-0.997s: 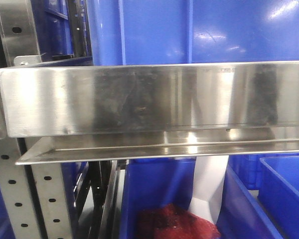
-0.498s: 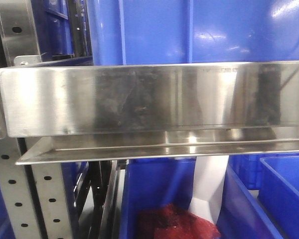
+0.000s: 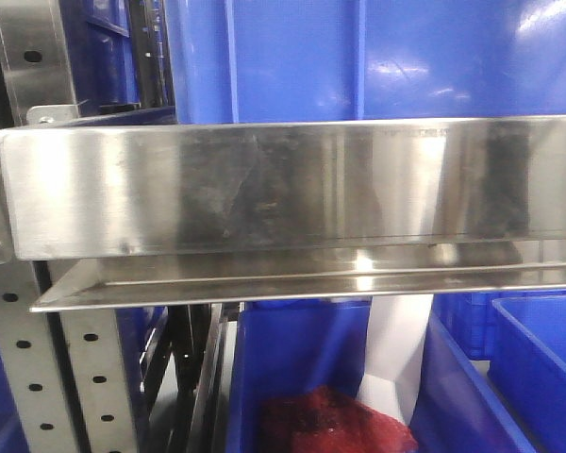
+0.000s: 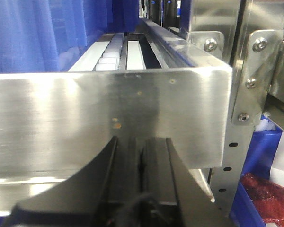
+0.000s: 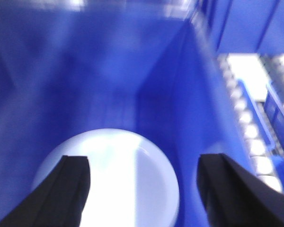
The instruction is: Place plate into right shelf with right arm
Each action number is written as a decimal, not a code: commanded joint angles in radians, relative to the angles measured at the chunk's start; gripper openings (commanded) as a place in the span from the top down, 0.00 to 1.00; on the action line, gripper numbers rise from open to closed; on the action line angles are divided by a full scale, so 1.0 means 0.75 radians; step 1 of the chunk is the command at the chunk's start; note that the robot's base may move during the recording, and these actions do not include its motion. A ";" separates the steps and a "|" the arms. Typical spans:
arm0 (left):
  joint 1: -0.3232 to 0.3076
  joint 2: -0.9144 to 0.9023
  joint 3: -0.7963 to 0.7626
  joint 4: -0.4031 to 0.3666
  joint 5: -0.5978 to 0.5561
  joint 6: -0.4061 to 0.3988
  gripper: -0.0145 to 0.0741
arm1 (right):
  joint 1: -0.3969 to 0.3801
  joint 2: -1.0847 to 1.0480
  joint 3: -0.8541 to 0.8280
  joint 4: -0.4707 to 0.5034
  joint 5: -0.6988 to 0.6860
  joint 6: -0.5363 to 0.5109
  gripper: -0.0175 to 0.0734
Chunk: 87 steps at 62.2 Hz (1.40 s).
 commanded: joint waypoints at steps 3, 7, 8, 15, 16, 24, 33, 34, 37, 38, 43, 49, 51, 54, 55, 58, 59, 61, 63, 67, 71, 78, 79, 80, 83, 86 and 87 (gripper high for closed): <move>-0.004 -0.015 0.010 -0.010 -0.111 -0.004 0.89 | -0.001 -0.189 -0.025 0.060 -0.043 -0.009 0.20; -0.004 -0.015 0.010 -0.010 -0.111 -0.004 0.89 | 0.000 -0.264 0.011 0.100 -0.031 -0.013 0.26; -0.004 -0.015 0.010 -0.010 -0.111 -0.004 0.89 | 0.000 -0.294 0.029 0.108 -0.031 -0.021 0.29; -0.004 -0.015 0.010 -0.010 -0.111 -0.004 0.89 | 0.000 -0.464 0.154 0.130 -0.033 -0.065 0.48; -0.004 -0.015 0.010 -0.010 -0.111 -0.004 0.89 | 0.000 -0.488 0.174 0.130 -0.033 -0.068 0.51; -0.004 -0.015 0.010 -0.010 -0.111 -0.004 0.89 | 0.000 -0.724 0.398 0.130 -0.062 -0.081 0.71; -0.004 -0.015 0.010 -0.010 -0.111 -0.004 0.89 | 0.000 -1.001 0.676 0.130 -0.136 -0.110 0.78; -0.004 -0.015 0.010 -0.010 -0.111 -0.004 0.89 | 0.000 -1.029 0.703 0.130 -0.143 -0.110 0.78; -0.004 -0.015 0.010 -0.010 -0.111 -0.004 0.89 | 0.000 -1.123 0.795 0.130 -0.165 -0.110 0.78; -0.004 -0.015 0.010 -0.010 -0.111 -0.004 0.89 | 0.000 -1.149 0.820 0.130 -0.172 -0.110 0.78; -0.004 -0.015 0.010 -0.010 -0.111 -0.004 0.89 | 0.000 -1.291 0.956 0.130 -0.211 -0.110 0.78; -0.004 -0.015 0.010 -0.010 -0.111 -0.004 0.89 | 0.000 -1.422 1.075 0.130 -0.223 -0.110 0.78; -0.004 -0.015 0.010 -0.010 -0.111 -0.004 0.89 | 0.000 -1.460 1.107 0.130 -0.222 -0.110 0.78; -0.004 -0.015 0.010 -0.010 -0.111 -0.004 0.89 | 0.000 -1.498 1.138 0.130 -0.220 -0.110 0.78; -0.004 -0.015 0.010 -0.010 -0.111 -0.004 0.89 | 0.000 -1.509 1.148 0.130 -0.220 -0.110 0.78; -0.004 -0.015 0.010 -0.010 -0.111 -0.004 0.89 | 0.000 -1.538 1.177 0.130 -0.220 -0.110 0.78; -0.004 -0.015 0.010 -0.010 -0.111 -0.004 0.89 | 0.000 -1.544 1.184 0.130 -0.220 -0.110 0.78; -0.004 -0.015 0.010 -0.010 -0.111 -0.004 0.89 | 0.000 -1.552 1.195 0.130 -0.217 -0.110 0.78; -0.004 -0.015 0.010 -0.010 -0.111 -0.004 0.89 | 0.000 -1.560 1.205 0.129 -0.215 -0.110 0.78; -0.004 -0.015 0.010 -0.010 -0.111 -0.004 0.89 | 0.000 -1.561 1.215 0.129 -0.214 -0.110 0.78; -0.004 -0.015 0.010 -0.010 -0.111 -0.004 0.89 | 0.000 -1.561 1.218 0.129 -0.219 -0.110 0.78; -0.004 -0.015 0.010 -0.010 -0.111 -0.004 0.89 | 0.000 -1.561 1.218 0.129 -0.234 -0.110 0.78; -0.004 -0.015 0.010 -0.010 -0.111 -0.004 0.89 | 0.000 -1.561 1.218 0.129 -0.236 -0.110 0.78; -0.004 -0.015 0.010 -0.010 -0.111 -0.004 0.89 | 0.000 -1.561 1.218 0.129 -0.238 -0.110 0.78; -0.004 -0.015 0.010 -0.010 -0.111 -0.004 0.89 | 0.000 -1.561 1.218 0.129 -0.245 -0.110 0.78; -0.004 -0.015 0.010 -0.010 -0.111 -0.004 0.89 | 0.000 -1.561 1.220 0.129 -0.253 -0.110 0.78; -0.004 -0.015 0.010 -0.010 -0.111 -0.004 0.89 | 0.000 -1.561 1.220 0.129 -0.258 -0.110 0.78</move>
